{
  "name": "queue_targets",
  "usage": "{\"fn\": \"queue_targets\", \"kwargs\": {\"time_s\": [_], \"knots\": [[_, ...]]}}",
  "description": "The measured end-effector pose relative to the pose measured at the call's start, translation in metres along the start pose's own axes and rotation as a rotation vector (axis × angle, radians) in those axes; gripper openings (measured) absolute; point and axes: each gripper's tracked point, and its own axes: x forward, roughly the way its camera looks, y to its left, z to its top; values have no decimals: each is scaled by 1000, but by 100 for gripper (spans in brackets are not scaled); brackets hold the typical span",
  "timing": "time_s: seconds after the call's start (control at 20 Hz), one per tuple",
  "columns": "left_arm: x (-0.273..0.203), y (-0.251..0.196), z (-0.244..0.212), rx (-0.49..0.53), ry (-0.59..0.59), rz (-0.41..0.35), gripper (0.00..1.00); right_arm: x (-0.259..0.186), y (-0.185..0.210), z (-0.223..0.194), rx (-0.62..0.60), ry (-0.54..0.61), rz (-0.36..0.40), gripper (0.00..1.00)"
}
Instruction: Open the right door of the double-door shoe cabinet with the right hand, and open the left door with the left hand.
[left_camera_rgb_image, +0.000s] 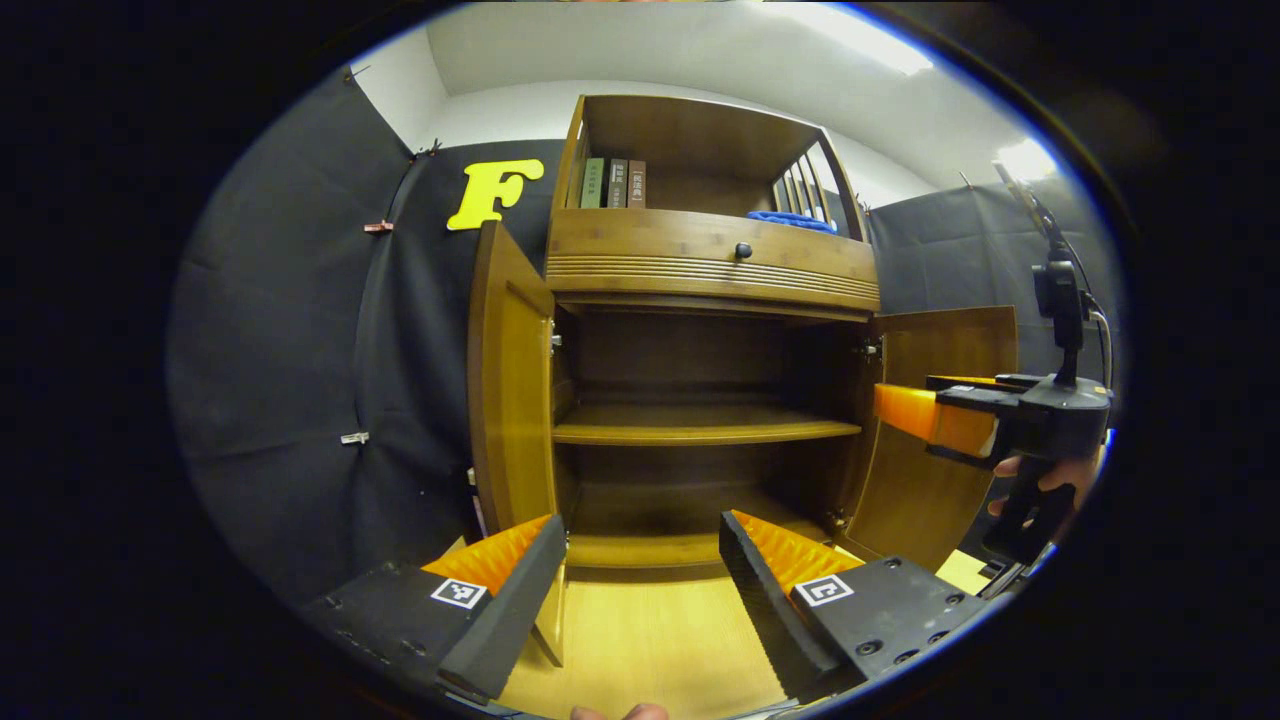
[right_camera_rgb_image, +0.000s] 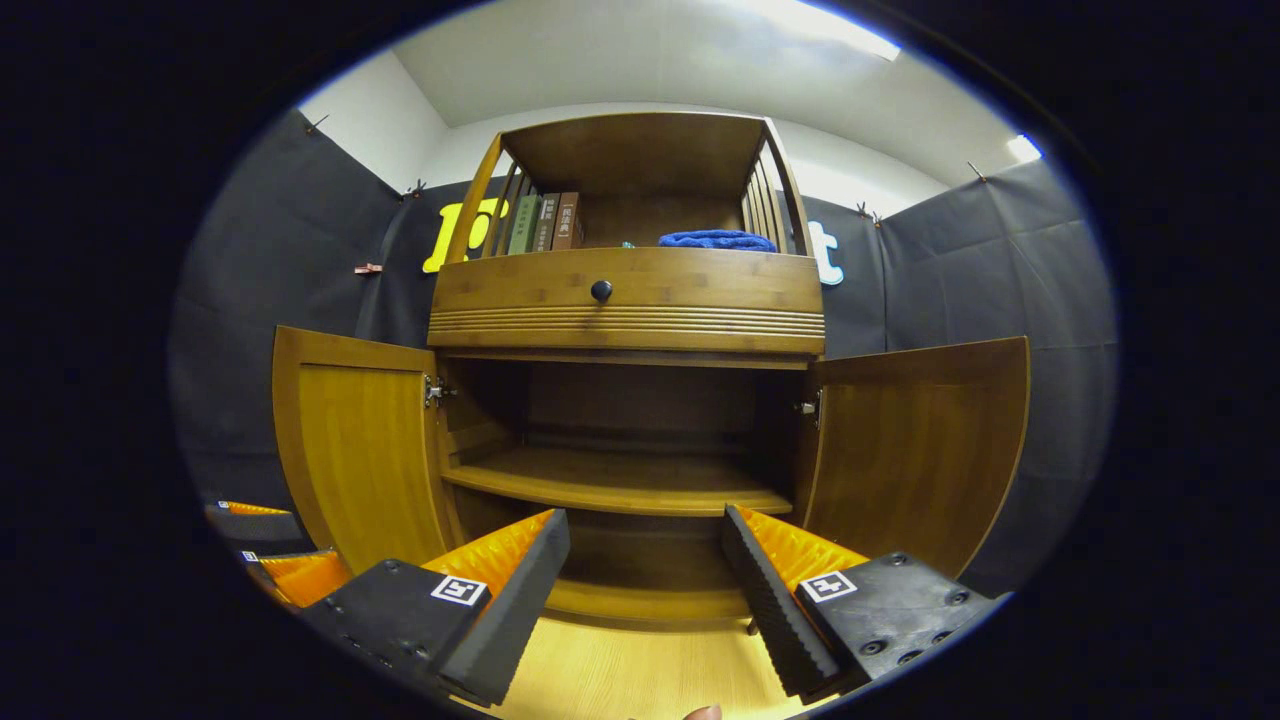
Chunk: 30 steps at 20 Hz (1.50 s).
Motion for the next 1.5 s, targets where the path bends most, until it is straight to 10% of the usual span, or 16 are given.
{"fn": "queue_targets", "kwargs": {"time_s": [1.5], "knots": [[3,-19,-2,13,9,-43,96,-7,5,-12,-18,22,14,98]]}}
